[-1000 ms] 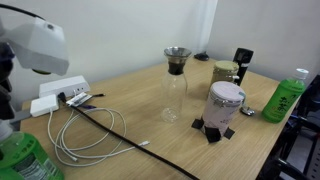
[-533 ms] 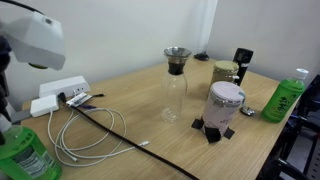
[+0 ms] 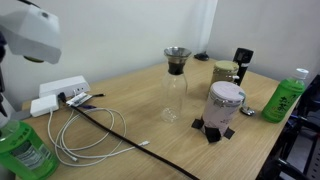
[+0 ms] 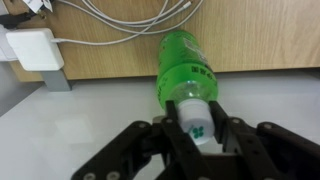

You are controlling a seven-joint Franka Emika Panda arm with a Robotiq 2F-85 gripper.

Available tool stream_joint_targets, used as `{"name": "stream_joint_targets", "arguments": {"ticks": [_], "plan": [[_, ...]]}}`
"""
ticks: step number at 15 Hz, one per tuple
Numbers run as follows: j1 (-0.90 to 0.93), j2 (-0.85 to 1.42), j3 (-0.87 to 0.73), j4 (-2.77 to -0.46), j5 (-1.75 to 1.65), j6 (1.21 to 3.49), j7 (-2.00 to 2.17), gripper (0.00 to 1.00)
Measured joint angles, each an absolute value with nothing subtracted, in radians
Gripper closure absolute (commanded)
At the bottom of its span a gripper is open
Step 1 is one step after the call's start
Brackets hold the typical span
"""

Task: Pick up the green bottle on the left and move it to the right.

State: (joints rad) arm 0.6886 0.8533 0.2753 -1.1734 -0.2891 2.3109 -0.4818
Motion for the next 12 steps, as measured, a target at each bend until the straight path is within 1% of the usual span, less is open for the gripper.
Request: {"name": "stream_joint_targets", "arguments": {"ticks": [6,12], "plan": [[0.682,0.805,0.189,-1.138,-0.326,2.31,-0.423,0.89],[0.675,0.731,0.032,-1.154,-0.393,2.28,-0.253,0.89]]}}
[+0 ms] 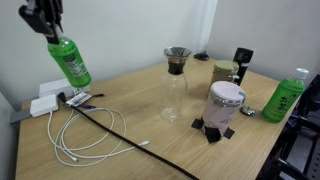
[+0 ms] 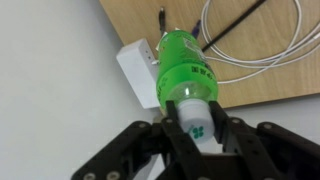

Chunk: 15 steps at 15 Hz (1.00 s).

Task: Pick up the green bottle on the left and move it to the right.

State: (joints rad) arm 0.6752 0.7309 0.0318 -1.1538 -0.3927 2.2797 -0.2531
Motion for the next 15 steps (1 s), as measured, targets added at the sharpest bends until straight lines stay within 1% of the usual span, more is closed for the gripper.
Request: {"name": "stream_joint_targets", "arguments": {"ticks": [5,9,10,15], "plan": [[0.672,0.63,-0.08,-1.258,-0.422,2.231,-0.074,0.89],[0.674,0.512,-0.097,-1.408,-0.409,2.213,0.036,0.89],[0.676,0.483,-0.096,-1.444,-0.407,2.214,0.058,0.64],[0.645,0.483,-0.054,-1.446,-0.423,2.213,0.068,0.64]]}}
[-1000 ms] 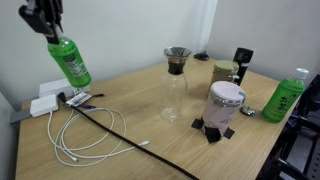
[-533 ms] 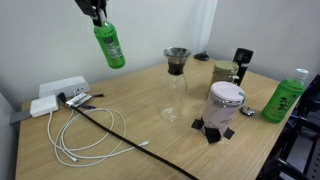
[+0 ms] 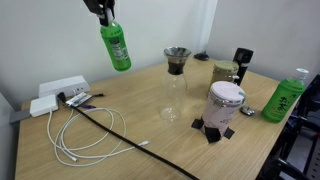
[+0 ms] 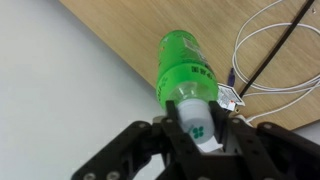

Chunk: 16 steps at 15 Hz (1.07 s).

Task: Pick up the green bottle on the left and move it to the right.

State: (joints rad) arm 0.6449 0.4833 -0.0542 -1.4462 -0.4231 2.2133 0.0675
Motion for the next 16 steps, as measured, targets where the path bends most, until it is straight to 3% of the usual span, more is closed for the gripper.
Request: {"name": "stream_joint_targets", "arguments": {"ticks": [1,2,16], "plan": [[0.644,0.483,-0.054,-1.445,-0.423,2.213,0.068,0.64],[0.644,0.483,-0.053,-1.444,-0.423,2.213,0.068,0.89],[0.469,0.46,-0.057,-1.492,-0.505,2.114,0.453,0.89]]}}
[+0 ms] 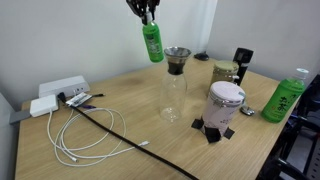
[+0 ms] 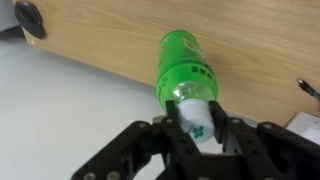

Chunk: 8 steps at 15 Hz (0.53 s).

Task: Pick up the green bottle on the left and move it to the right.

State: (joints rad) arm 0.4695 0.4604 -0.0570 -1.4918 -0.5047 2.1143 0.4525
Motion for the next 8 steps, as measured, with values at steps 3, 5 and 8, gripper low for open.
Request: {"name": "stream_joint_targets", "arguments": {"ticks": [3,5,8], "plan": [[0.473,0.421,-0.052,-1.556,-0.513,1.984,0.574,0.89],[0.474,0.386,-0.035,-1.607,-0.515,1.912,0.656,0.89],[0.472,0.337,-0.008,-1.685,-0.515,1.882,0.756,0.64]]}}
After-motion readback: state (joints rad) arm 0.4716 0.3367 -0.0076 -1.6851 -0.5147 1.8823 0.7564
